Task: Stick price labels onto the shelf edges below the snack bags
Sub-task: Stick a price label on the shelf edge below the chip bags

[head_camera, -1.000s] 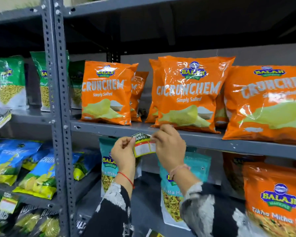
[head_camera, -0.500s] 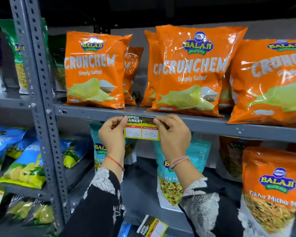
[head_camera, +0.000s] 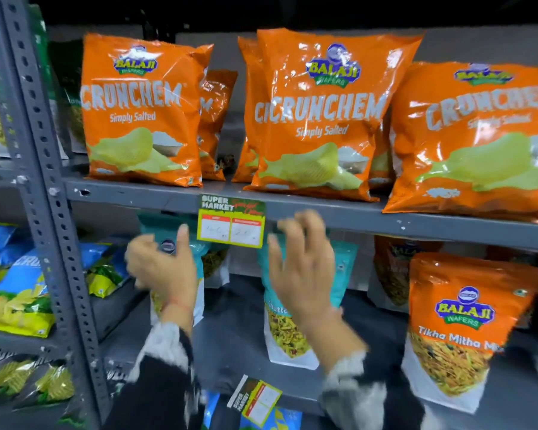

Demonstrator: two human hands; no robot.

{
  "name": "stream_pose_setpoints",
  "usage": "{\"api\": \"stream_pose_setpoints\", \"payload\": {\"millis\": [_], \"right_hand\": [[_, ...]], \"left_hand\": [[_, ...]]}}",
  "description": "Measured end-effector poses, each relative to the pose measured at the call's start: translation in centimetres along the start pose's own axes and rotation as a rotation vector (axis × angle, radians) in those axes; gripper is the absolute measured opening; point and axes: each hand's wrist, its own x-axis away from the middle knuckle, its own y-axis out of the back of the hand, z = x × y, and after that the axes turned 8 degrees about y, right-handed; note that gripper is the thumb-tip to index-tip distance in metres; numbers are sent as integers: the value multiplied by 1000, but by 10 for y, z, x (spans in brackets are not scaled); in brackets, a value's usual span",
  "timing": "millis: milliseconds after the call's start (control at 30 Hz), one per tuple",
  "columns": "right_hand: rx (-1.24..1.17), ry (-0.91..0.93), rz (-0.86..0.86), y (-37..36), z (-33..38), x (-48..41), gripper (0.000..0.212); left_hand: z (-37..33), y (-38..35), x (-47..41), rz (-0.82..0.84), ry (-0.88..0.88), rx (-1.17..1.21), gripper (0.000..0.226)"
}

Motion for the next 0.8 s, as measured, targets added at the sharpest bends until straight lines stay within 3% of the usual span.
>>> {"api": "stream_pose_setpoints", "payload": {"millis": [100,267,400,533,633,800], "right_hand": [[151,157,118,10,-37,71,41],[278,69,286,68,-117,114,50],[270,19,386,134,-183,147,52],[247,-101,454,218,-247,169,41],[197,-213,318,277,-293,152,25],[218,-368,-142,365,-373,74,5]], "left_hand": [[65,11,46,9,38,-196,61],[121,20,117,219,-47,-499,57],[112,6,186,491,-30,-549,21],[74,-21,308,794,-148,-424,13],[19,-50,384,943,-215,-258,11],[-99,-113,472,1077,-140,135,16]]}}
